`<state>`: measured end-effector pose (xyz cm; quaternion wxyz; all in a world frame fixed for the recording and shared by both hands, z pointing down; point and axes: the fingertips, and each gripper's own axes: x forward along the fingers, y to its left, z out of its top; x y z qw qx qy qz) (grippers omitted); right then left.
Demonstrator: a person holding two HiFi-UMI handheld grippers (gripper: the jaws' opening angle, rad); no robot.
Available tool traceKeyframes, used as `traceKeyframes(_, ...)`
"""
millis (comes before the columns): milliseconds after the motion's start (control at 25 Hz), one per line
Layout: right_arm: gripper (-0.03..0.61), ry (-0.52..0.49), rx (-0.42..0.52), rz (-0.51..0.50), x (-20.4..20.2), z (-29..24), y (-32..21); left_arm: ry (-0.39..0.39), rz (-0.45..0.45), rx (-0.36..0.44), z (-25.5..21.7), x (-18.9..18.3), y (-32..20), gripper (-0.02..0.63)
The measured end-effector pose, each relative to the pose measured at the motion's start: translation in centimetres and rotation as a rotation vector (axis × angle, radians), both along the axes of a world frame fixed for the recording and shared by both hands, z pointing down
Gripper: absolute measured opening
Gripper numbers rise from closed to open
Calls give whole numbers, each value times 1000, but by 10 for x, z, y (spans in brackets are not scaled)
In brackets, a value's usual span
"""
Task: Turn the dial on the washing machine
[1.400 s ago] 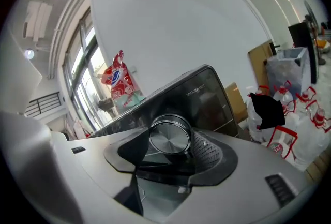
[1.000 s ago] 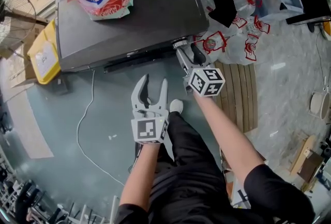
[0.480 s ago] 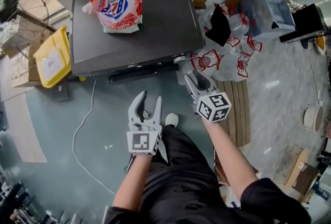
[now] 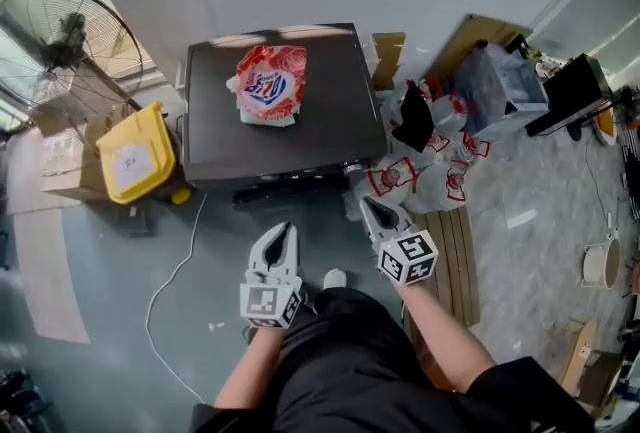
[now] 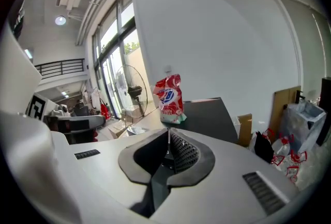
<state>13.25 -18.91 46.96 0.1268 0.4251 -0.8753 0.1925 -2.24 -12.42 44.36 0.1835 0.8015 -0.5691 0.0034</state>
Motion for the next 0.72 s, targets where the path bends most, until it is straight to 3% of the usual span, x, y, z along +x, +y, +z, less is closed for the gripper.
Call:
traceKeyframes(240,6,-6,96,9,-23,-62,2,-60,-45,63,-54,-47,-5,6)
traceKeyframes(480,6,21,240,30,-32,-115,-15,-118,-26,114,-96,-78,-29,6)
traceKeyframes(720,1,49,273,126,-26,-131,-26,-132,-23,133,-114,-99,-52,5)
